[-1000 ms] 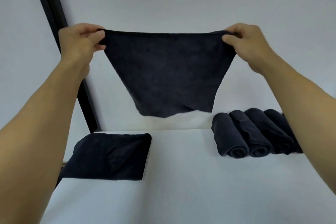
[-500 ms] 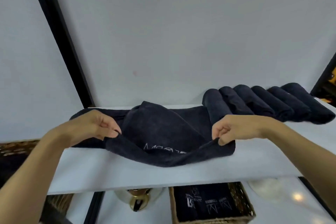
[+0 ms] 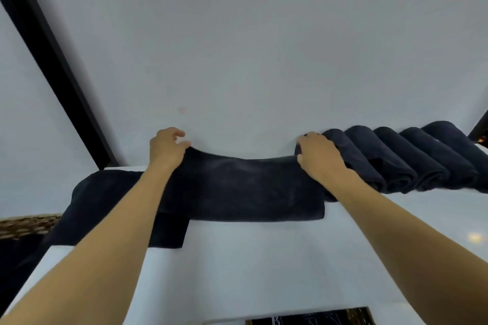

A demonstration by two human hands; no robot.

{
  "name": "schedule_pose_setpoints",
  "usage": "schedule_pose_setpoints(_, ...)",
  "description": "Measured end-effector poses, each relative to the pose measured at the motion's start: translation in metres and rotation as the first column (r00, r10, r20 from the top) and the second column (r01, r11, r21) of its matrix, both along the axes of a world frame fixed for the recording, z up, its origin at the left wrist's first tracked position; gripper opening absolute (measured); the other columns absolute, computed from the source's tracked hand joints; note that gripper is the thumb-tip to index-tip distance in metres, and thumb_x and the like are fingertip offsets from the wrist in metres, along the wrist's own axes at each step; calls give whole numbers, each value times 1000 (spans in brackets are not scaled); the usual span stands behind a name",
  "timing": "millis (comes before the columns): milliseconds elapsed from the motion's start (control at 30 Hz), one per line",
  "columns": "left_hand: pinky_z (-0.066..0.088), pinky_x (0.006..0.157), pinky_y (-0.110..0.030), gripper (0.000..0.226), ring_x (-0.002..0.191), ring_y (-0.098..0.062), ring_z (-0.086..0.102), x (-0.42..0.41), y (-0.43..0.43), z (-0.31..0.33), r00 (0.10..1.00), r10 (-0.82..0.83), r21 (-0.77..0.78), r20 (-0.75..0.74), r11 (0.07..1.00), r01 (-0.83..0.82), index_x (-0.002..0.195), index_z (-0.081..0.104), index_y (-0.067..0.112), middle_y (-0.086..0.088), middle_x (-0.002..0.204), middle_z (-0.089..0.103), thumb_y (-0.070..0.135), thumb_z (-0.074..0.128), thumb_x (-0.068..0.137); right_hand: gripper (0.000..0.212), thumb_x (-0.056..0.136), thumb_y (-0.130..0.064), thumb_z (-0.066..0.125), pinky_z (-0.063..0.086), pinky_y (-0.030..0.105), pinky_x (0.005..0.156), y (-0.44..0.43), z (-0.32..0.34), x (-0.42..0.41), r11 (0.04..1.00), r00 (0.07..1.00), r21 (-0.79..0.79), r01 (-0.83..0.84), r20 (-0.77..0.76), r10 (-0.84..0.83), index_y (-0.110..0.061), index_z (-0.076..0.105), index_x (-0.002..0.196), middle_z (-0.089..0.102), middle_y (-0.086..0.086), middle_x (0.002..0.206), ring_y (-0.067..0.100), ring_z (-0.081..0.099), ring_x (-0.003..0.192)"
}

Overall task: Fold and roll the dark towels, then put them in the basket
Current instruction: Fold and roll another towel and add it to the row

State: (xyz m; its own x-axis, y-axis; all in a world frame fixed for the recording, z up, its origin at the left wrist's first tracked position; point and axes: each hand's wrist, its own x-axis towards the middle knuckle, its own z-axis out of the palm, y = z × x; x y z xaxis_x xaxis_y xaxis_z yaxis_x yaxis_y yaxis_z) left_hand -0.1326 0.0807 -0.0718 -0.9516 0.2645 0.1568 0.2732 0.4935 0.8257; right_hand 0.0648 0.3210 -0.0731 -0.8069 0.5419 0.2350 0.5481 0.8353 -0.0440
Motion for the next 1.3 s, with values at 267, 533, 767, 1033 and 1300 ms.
schedule_pose_setpoints(267, -4, 116, -24, 93, 146, -2, 8, 72, -18, -60, 692, -722, -637, 17, 525, 564, 148, 27, 41, 20, 154, 12, 82, 41, 66, 92, 76, -83, 23, 16, 41, 118, -58, -54, 38, 886, 845, -238, -398, 281, 455, -32, 21, 153, 20, -4, 161, 19, 20, 147)
schedule_pose_setpoints(533, 46, 101, -44, 61, 115, -28, 63, 56, -39, -66, 540, -708, -808, -455, 584, 86, 119, 69, 16, -7, 126, 65, -3, 82, 63, 62, 50, -13, 88, 35, 34, 50, -104, -51, 60, 894, 896, 221, -390, 313, 314, 4, 65, 105, 58, 15, 82, 28, 56, 62)
schedule_pose_setpoints(767, 42, 96, -37, 33, 131, -32, 44, 64, -5, -48, 933, -174, -413, -316, 910, 30, 126, 55, 17, -11, 142, 47, 8, 41, 98, 44, 100, -52, 35, 42, 39, 87, -168, -24, 74, 878, 905, -239, -416, -8, 426, -19, 57, 119, 55, 3, 121, 27, 55, 109)
schedule_pose_setpoints(1033, 36, 90, -16, 47, 123, -22, 52, 74, 16, -55, 987, -159, -156, -22, 976, 153, 130, 59, 13, -6, 135, 55, -3, 58, 86, 57, 101, -51, 25, 23, 34, 116, -134, -70, 85, 905, 932, -240, -351, 5, 362, -29, 22, 154, 22, -2, 160, 20, 24, 145)
schedule_pose_setpoints(1300, 28, 111, -33, 35, 135, -26, 37, 83, 30, -56, 881, -385, -433, -275, 868, 244, 132, 57, 12, -13, 145, 42, 17, 54, 97, 16, 91, -24, 64, 42, 14, 56, -85, -40, 99, 545, 998, -837, -57, -66, 3, -14, 67, 103, 70, 0, 80, 9, 63, 64)
